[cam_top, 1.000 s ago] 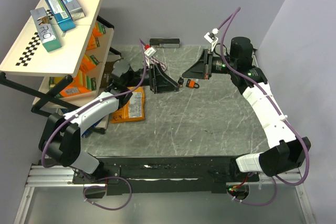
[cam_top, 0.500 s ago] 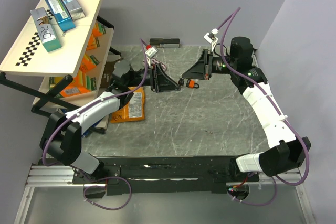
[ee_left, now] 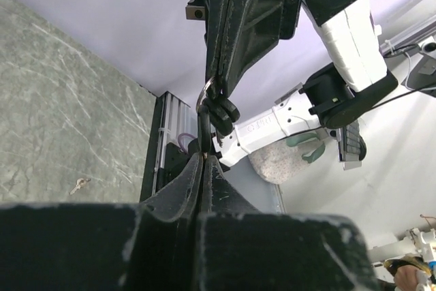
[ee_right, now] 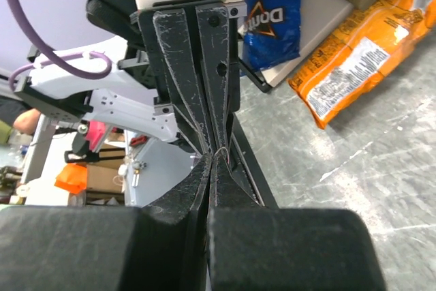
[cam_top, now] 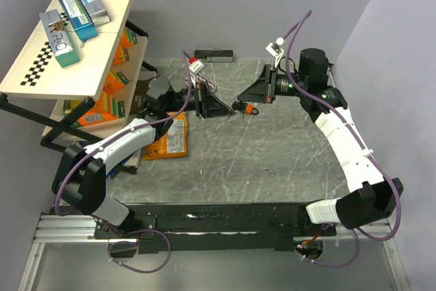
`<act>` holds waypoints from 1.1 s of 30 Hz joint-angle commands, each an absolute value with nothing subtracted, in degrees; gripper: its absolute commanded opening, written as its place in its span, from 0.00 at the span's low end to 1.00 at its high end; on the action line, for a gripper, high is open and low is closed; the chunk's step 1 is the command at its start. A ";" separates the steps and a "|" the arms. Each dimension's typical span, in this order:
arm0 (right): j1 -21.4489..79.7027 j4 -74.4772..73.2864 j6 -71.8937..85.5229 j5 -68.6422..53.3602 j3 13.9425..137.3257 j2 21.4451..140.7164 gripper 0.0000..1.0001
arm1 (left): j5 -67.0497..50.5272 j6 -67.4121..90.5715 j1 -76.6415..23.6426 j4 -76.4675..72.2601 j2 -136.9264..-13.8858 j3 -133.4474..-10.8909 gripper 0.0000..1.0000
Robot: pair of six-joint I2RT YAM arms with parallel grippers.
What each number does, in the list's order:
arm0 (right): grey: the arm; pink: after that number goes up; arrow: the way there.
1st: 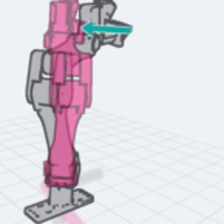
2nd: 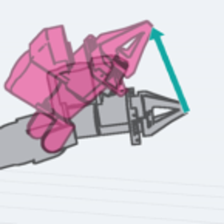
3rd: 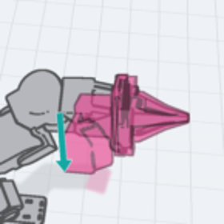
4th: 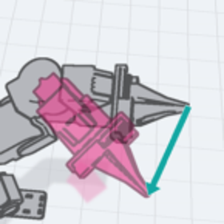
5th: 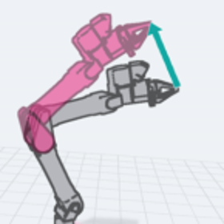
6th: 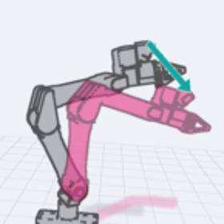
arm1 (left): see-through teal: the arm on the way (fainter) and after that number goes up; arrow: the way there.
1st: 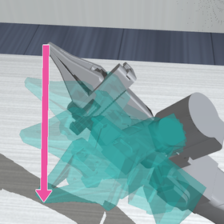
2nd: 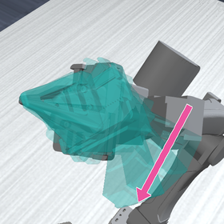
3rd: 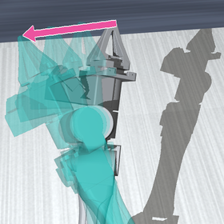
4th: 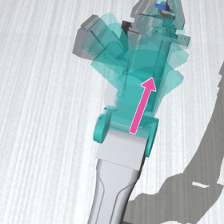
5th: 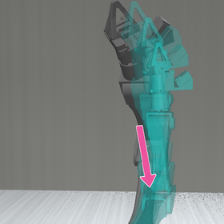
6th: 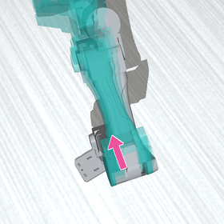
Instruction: Unlock with the key
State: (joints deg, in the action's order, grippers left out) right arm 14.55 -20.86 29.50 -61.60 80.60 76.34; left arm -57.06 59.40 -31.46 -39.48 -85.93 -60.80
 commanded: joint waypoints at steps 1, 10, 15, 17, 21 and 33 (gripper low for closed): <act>14.41 -22.23 26.11 -60.21 81.56 75.50 0.00 | -56.95 56.08 -31.73 -36.57 -84.82 -63.63 0.01; 14.68 -33.65 14.95 -56.43 82.97 74.53 0.71 | -59.15 35.35 -31.73 -5.41 -86.48 -72.77 0.01; 16.52 -37.35 9.50 -54.76 84.90 74.44 0.75 | -63.88 29.01 -31.73 3.42 -87.71 -76.02 0.01; 17.22 -37.79 8.62 -54.58 85.17 74.79 0.74 | -64.86 26.56 -31.73 8.06 -88.77 -77.16 0.01; 18.37 -36.39 9.05 -56.16 84.82 75.41 0.69 | -65.22 23.38 -31.73 13.25 -89.56 -79.88 0.01; 19.86 -38.23 6.15 -57.48 83.68 77.96 0.51 | -67.58 24.34 -31.73 12.57 -91.67 -82.00 0.01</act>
State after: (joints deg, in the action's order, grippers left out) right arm 19.53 -38.15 8.47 -56.10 82.52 77.47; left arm -64.34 25.50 -31.48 13.37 -91.59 -79.13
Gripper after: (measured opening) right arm 0.501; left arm 0.021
